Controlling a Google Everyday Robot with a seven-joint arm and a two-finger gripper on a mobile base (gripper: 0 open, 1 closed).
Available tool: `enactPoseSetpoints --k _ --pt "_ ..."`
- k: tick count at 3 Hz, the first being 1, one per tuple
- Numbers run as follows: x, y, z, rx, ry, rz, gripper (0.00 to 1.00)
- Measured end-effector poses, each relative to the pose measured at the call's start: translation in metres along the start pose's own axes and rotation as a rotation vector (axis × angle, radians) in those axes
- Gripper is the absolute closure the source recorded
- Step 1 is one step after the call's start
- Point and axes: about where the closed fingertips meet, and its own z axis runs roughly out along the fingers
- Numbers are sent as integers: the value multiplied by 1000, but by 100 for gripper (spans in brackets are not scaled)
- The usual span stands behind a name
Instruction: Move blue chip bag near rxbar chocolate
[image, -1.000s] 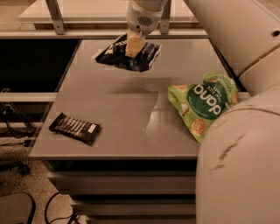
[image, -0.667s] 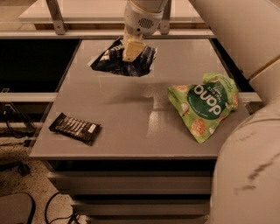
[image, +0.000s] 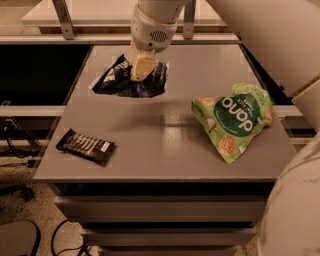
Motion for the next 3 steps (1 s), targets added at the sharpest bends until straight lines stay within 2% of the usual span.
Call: enactPoseSetpoints --k 1,3 --pt "-6 0 5 9 11 25 100" --pt "-38 16 12 33 42 115 100"
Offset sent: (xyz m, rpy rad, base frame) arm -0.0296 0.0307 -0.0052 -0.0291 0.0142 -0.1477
